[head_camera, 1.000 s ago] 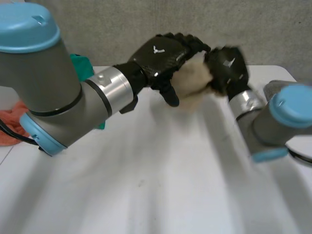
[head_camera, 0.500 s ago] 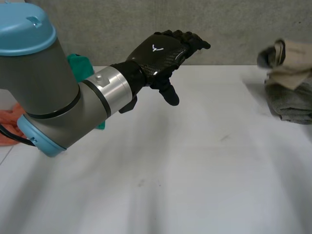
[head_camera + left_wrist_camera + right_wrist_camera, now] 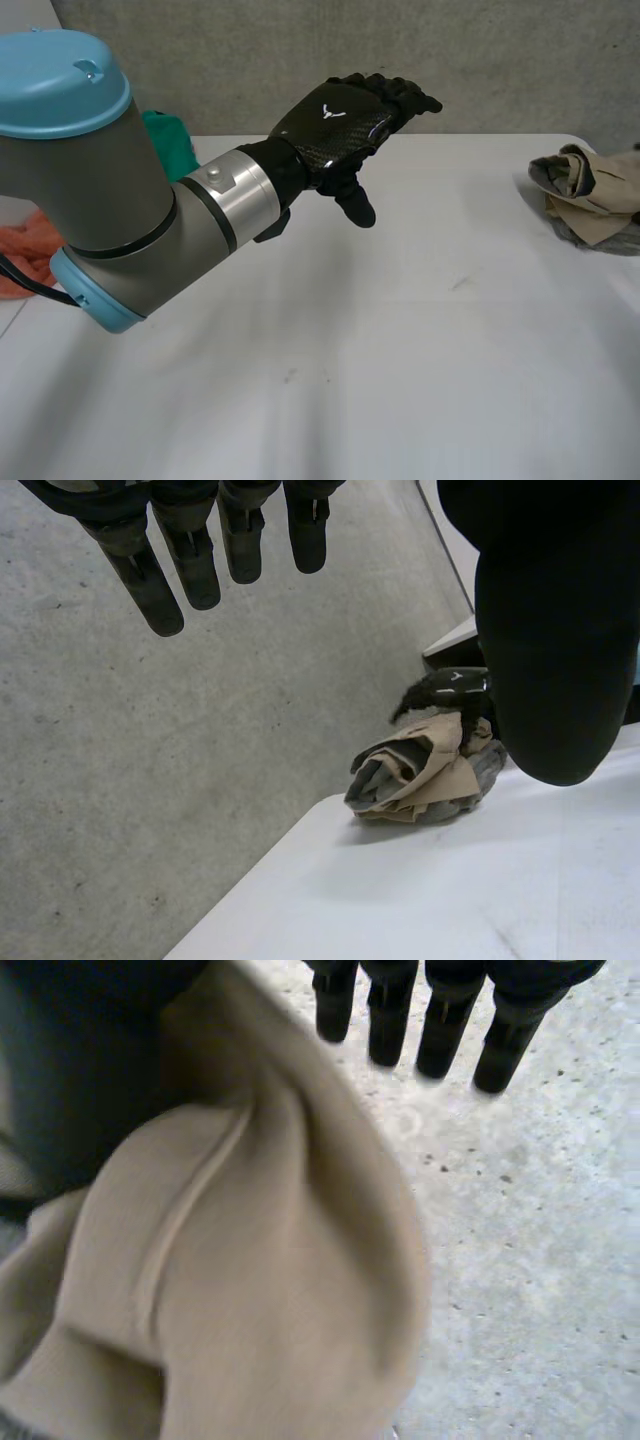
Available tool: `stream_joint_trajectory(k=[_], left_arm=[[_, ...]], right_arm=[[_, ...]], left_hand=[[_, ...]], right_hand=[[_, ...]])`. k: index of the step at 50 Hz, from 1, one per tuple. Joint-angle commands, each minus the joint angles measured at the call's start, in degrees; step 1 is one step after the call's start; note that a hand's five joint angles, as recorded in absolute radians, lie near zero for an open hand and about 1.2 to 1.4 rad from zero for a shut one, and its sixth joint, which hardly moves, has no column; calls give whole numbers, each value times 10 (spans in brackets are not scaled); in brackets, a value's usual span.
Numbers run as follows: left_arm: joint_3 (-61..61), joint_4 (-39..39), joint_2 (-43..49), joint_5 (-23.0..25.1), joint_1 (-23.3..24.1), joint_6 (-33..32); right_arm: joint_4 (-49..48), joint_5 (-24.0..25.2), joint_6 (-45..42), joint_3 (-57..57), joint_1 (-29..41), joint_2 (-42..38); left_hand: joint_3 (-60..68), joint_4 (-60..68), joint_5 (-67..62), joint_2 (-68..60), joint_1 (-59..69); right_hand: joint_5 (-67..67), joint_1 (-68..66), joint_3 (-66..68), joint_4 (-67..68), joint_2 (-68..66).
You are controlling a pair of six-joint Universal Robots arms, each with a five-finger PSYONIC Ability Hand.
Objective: Fold the laundry.
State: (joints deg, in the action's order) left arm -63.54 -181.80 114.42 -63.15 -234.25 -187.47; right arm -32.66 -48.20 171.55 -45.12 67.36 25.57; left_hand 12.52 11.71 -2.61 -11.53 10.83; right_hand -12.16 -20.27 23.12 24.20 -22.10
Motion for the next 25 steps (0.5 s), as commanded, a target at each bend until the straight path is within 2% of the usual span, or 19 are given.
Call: stream_joint_trajectory(k=[1,6,10,11,15,18,22,24,25], left_arm=[[-1,0,-2,0,8,0],[-2,0,-9,0,14,0],[-7,0,-16,1,17,0],[-8,0,-16,1,18,0],[-8,0,-24,2,21,0],[-7,-4,-38,2,20,2],[-3,-15,-59,-12,13,2],[0,-20,-66,-28,5,2],[3,-22,-71,-58,-6,1]], right_arm=[[40,-68,-6,-69,0,95],[111,-110,-59,-92,-13,154],[147,-183,-165,-115,-22,209],[150,-224,-207,-122,-21,234],[132,-297,-266,-134,-7,281],[101,-298,-255,-145,22,301],[41,-277,-216,-197,82,366],[15,-248,-189,-252,111,418],[9,-234,-180,-272,120,435]], left_hand=[[-3,5,4,-7,14],[-3,5,4,-7,14],[-5,4,5,-5,12],[-5,4,5,-5,12],[-5,4,5,-5,12],[-6,2,7,-4,11],[-5,4,5,-5,12],[-5,4,5,-5,12],[-8,0,9,-2,9]], right_hand=[[122,103,-131,-142,121],[122,103,-131,-142,121],[122,103,-131,-142,121],[122,103,-131,-142,121],[122,103,-131,-142,121],[122,103,-131,-142,121],[122,103,-131,-142,121],[122,103,-131,-142,121],[122,103,-131,-142,121]])
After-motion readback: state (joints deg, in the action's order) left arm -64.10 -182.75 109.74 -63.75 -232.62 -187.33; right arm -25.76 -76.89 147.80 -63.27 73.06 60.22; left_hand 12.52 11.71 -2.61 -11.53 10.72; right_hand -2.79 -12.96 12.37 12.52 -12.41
